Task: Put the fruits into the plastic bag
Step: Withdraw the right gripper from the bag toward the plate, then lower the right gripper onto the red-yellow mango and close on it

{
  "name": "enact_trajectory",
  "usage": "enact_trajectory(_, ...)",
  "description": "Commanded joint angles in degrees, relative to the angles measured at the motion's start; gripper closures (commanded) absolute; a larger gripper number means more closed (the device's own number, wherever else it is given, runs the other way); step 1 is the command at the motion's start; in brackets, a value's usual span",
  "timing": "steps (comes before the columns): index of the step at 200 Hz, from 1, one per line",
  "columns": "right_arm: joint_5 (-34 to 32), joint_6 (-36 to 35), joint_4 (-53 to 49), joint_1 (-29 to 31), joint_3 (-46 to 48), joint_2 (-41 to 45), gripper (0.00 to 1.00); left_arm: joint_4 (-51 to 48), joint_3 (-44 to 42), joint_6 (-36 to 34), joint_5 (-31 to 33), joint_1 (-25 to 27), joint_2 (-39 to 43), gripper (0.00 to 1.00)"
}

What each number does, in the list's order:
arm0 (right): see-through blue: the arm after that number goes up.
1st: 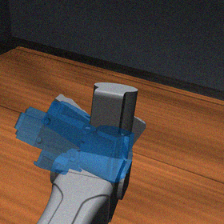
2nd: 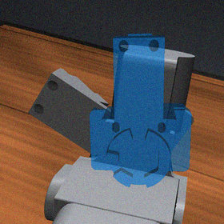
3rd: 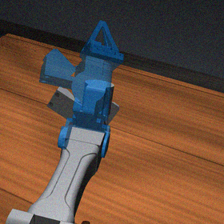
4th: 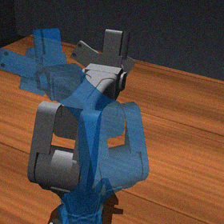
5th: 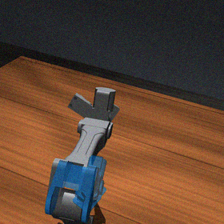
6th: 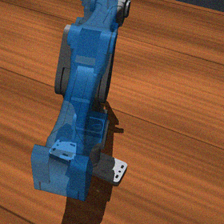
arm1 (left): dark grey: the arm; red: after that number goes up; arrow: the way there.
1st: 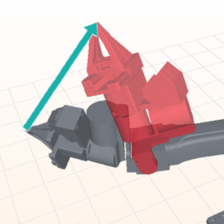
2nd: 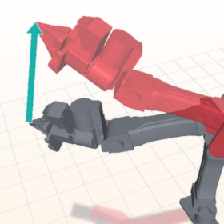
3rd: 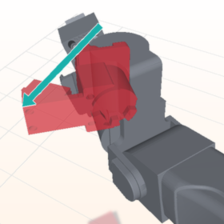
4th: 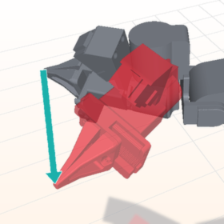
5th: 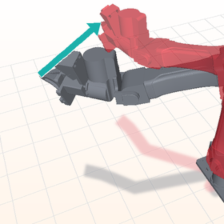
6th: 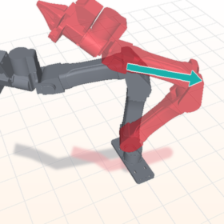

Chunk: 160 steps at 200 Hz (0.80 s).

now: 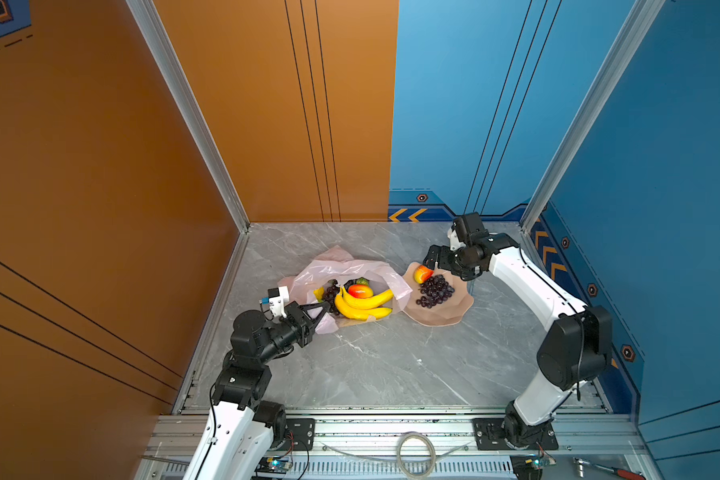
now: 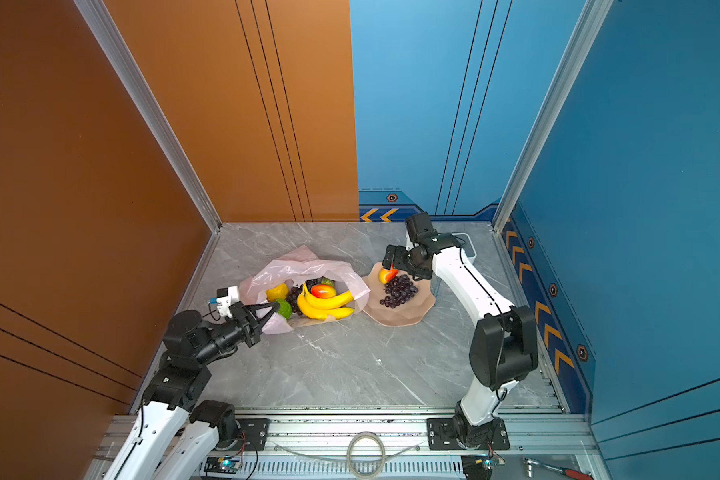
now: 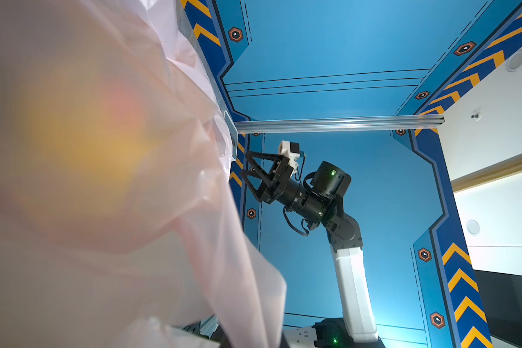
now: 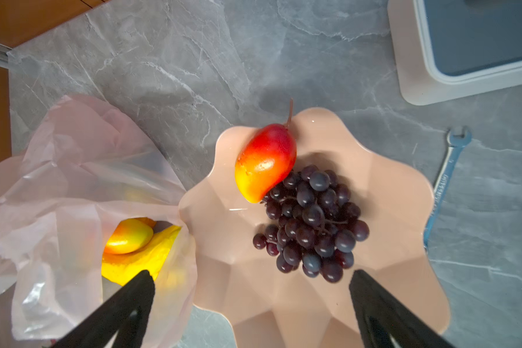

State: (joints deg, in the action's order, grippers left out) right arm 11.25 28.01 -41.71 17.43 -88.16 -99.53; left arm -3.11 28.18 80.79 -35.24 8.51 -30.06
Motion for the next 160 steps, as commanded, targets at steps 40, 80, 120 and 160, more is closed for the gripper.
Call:
enact_trajectory(40, 3.0, 5.0, 8.0, -0.6, -4.5, -8.5, 0.00, 0.6, 0.0, -1.0, -1.0, -0.8, -0.4, 1.00)
enact_trajectory(80, 2.2, 5.3, 8.8, -0.6, -6.0, -12.4, 0.01, 1.3, 0.2, -0.8, -1.1, -0.8, -1.1, 1.00)
enact_trajectory(120, 1.2, 5.4, 9.5, -0.5, -6.1, -15.1, 0.03, 1.4, -0.2, -0.4, -1.1, -0.9, -0.7, 1.00)
enact_trajectory(160, 0.0, 5.4, 10.1, -0.3, -6.8, -17.5, 0.05, 1.6, -0.4, 0.2, -1.0, -0.9, -0.3, 1.00)
